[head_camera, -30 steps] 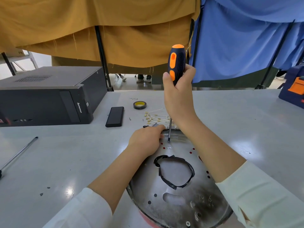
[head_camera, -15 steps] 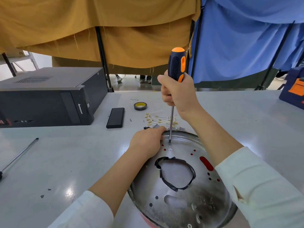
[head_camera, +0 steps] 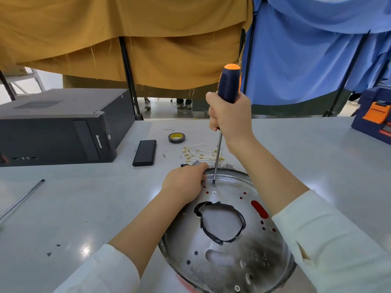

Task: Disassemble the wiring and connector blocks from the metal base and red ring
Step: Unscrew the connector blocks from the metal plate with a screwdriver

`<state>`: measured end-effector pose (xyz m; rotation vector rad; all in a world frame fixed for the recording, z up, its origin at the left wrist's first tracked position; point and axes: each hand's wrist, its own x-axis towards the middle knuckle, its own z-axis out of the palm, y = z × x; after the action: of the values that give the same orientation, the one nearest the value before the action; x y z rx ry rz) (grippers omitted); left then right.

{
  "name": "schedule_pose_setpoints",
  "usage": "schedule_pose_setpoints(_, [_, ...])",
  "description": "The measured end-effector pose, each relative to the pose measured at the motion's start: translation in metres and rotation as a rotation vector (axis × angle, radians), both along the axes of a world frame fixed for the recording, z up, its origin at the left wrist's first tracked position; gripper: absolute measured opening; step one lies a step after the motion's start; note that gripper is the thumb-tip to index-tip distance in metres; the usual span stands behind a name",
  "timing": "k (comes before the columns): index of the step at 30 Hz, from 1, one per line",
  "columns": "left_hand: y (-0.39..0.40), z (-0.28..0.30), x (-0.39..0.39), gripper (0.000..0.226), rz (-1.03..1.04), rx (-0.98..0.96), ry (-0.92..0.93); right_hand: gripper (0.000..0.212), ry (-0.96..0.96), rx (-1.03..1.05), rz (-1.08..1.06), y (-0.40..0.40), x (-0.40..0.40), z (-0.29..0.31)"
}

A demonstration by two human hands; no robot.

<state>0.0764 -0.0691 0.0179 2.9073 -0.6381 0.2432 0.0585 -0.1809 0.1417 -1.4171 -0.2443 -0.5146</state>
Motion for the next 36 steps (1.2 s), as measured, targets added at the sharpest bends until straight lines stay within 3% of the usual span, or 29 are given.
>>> schedule_pose_setpoints(4, [-0.001, 0.0, 0.001, 0.023, 0.013, -0.009, 0.011, 0.035, 0.018, 0.027, 0.258, -0.009, 0.008, 0.0])
schedule_pose_setpoints(8, [-0.001, 0.001, 0.001, 0.024, 0.021, -0.01, 0.01, 0.027, -0.009, 0.0, 0.299, -0.013, 0.006, -0.004])
schedule_pose_setpoints(12, [0.0, 0.001, -0.001, 0.024, 0.013, -0.027, 0.012, 0.025, -0.027, -0.235, 0.049, -0.011, -0.001, -0.003])
schedule_pose_setpoints(14, [0.0, 0.001, 0.0, 0.024, 0.006, -0.036, 0.012, 0.029, -0.027, -0.187, -0.085, -0.006, -0.002, -0.002])
schedule_pose_setpoints(18, [-0.001, 0.001, -0.001, 0.022, 0.008, -0.037, 0.017, 0.013, -0.005, -0.143, -0.151, 0.005, -0.001, -0.003])
schedule_pose_setpoints(21, [0.0, 0.001, -0.001, 0.02, 0.004, -0.031, 0.022, 0.025, -0.058, -0.134, -0.193, 0.01, 0.003, -0.006])
schedule_pose_setpoints(26, [-0.001, 0.002, -0.001, 0.022, 0.004, -0.019, 0.025, 0.031, -0.005, -0.019, 0.304, -0.003, 0.011, -0.002])
schedule_pose_setpoints(28, [-0.001, 0.002, -0.001, 0.021, 0.008, -0.015, 0.026, 0.03, -0.02, -0.032, 0.337, -0.006, 0.011, -0.006])
schedule_pose_setpoints(31, [-0.001, 0.002, -0.002, 0.02, 0.009, -0.006, 0.013, 0.025, -0.035, -0.039, 0.267, -0.008, 0.006, -0.008])
schedule_pose_setpoints(36, [0.0, 0.002, -0.002, 0.023, 0.01, -0.021, 0.014, 0.018, -0.015, -0.229, -0.052, -0.013, 0.001, 0.006])
